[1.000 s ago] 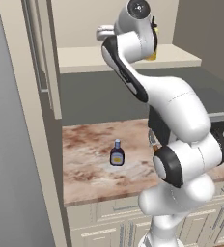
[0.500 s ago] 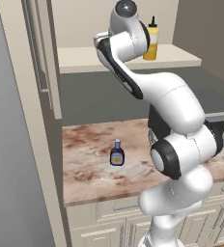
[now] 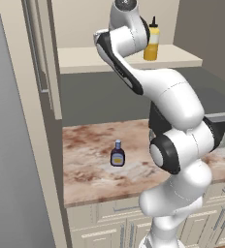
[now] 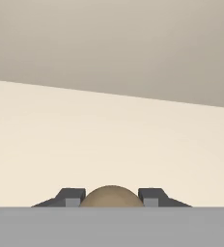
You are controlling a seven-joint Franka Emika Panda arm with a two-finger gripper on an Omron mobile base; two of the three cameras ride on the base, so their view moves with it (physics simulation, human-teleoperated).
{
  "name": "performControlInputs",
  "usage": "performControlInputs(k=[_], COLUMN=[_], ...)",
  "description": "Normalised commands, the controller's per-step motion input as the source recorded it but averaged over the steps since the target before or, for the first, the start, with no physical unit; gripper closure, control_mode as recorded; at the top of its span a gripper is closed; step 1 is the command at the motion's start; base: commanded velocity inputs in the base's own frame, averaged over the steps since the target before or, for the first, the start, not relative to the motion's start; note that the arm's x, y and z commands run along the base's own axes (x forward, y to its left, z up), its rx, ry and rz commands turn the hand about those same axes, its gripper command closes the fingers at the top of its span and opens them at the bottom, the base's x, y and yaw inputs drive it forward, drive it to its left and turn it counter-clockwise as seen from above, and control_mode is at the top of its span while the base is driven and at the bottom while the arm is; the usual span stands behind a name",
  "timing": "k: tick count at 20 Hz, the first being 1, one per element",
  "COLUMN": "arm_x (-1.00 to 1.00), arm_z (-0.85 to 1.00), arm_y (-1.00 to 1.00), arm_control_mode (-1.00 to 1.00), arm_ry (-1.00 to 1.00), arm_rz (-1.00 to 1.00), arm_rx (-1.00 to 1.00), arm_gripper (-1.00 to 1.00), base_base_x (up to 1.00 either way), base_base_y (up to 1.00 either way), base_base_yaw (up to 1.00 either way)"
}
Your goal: There are various items on the counter. Only move the condiments/shakers into the cabinet.
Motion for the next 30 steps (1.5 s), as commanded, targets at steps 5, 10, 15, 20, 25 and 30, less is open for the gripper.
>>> performControlInputs(k=[5, 10, 15, 20, 25, 30], arm_x=[0.09, 0.06, 0.1, 0.11, 0.17, 0.14], arm_z=[-0.04, -0.14, -0.23, -0.18, -0.17, -0.1], arm_y=[-0.07, -0.12, -0.08, -0.16, -0.18, -0.16], arm_control_mode=[-1.0, -1.0, -1.0, -1.0, -1.0, -1.0], arm_ry=[0.0, -0.1, -0.14, -0.16, -0.15, -0.1], arm_rz=[0.0, 0.0, 0.0, 0.0, 0.0, 0.0], arm_rx=[0.0, 0.0, 0.0, 0.0, 0.0, 0.0], arm_gripper=[1.0, 1.0, -1.0, -1.0, -1.0, -1.0], base_base_x=[0.0, 0.0, 0.0, 0.0, 0.0, 0.0], base_base_y=[0.0, 0.0, 0.0, 0.0, 0.0, 0.0], base_base_yaw=[0.0, 0.0, 0.0, 0.0, 0.0, 0.0])
